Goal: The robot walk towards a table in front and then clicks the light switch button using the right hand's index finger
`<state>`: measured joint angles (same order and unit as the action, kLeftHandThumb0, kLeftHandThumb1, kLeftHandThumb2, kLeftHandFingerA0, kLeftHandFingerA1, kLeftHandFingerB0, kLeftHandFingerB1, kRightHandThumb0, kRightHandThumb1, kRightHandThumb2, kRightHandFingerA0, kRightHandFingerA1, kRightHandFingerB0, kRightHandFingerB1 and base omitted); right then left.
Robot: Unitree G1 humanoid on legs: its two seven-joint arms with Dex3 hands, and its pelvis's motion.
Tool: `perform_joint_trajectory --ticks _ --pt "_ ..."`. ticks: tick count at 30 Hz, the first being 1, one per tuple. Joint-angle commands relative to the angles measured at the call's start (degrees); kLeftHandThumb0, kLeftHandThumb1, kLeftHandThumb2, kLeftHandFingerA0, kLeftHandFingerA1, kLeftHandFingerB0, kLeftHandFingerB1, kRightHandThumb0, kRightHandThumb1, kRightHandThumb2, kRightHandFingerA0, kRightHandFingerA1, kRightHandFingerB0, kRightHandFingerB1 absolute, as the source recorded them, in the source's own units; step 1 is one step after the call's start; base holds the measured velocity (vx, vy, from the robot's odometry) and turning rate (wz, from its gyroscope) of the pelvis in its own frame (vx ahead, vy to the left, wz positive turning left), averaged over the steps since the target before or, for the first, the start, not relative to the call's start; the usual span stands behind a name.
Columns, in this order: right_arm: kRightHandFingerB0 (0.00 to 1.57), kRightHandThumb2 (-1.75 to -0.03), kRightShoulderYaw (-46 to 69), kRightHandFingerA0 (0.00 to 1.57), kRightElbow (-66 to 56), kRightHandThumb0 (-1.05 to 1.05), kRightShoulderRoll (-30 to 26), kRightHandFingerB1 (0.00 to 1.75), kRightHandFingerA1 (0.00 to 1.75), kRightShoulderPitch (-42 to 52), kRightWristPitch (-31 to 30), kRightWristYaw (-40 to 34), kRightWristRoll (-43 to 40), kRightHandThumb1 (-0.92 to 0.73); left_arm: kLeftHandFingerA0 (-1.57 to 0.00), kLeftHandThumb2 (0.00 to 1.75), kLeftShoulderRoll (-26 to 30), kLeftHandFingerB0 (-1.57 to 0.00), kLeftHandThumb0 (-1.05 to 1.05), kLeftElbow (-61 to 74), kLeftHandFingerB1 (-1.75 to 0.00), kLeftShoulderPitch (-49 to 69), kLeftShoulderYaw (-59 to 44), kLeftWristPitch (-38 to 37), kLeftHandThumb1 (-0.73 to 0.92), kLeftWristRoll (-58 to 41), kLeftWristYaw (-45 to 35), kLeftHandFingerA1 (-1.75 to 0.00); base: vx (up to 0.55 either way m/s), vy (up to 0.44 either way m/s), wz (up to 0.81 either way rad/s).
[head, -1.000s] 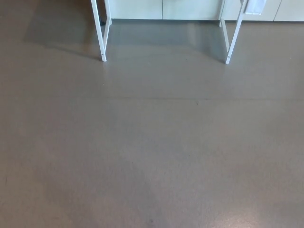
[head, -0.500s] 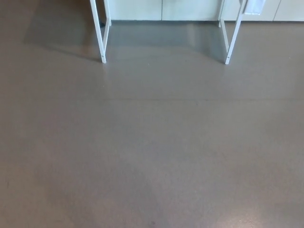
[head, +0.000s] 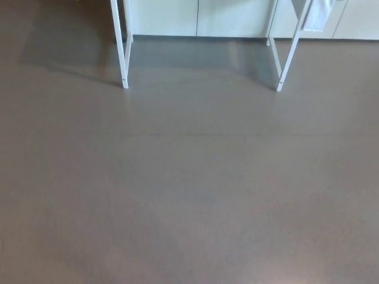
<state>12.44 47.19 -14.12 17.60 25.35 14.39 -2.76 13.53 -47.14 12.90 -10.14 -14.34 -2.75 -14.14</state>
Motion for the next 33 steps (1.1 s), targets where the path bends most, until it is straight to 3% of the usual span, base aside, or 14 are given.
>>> perform_joint_trajectory --ticks 1,2,3,11,21,33 --pt "0.22 -0.62 0.3 0.38 0.2 -0.46 -1.0 0.33 0.39 -0.3 1.2 0.1 -0.6 -0.70 -0.26 0.93 0.0 -0.14 -0.23 -0.3 -0.51 0.1 0.1 -1.8 0.45 -0.4 -0.1 -0.59 0.16 0.124 -0.02" --pt "0.22 -0.61 0.3 0.38 0.6 -0.44 -0.9 0.33 0.39 0.1 1.2 0.2 -0.7 -0.70 -0.25 0.93 0.1 -0.13 -0.24 -1.1 -0.51 0.5 0.0 -2.5 0.45 -0.4 -0.6 -0.59 0.18 0.106 -0.01" --pt "0.26 -0.60 -0.9 0.39 -7.3 -0.43 -0.8 0.33 0.39 1.9 -4.0 -2.3 1.3 -0.68 -0.27 0.92 0.2 -0.16 -0.23 -2.5 -0.53 -1.1 0.4 -2.8 0.44 -0.1 -0.8 -0.59 0.20 0.052 0.11" --pt "0.27 -0.60 -1.5 0.43 -14.9 -0.40 -0.1 0.34 0.40 4.4 -9.0 -2.4 0.8 -0.68 -0.31 0.92 0.2 -0.17 -0.22 -1.9 -0.52 -1.2 1.0 -2.7 0.44 0.2 -0.3 -0.61 0.18 -0.103 0.12" --pt "0.27 -0.60 -2.1 0.43 -10.1 -0.41 -1.2 0.33 0.39 2.0 -8.0 -2.4 1.0 -0.68 -0.32 0.91 0.2 -0.18 -0.22 -3.0 -0.53 -1.3 1.0 -3.2 0.42 -0.2 -1.1 -0.62 0.26 -0.189 0.08" --pt "0.29 -0.60 -3.2 0.44 -11.6 -0.41 -1.6 0.34 0.40 2.5 -8.4 -2.8 1.6 -0.69 -0.33 0.91 0.7 -0.19 -0.24 -4.7 -0.53 -1.8 1.9 -4.5 0.43 0.3 -0.9 -0.61 0.26 0.167 -0.10"
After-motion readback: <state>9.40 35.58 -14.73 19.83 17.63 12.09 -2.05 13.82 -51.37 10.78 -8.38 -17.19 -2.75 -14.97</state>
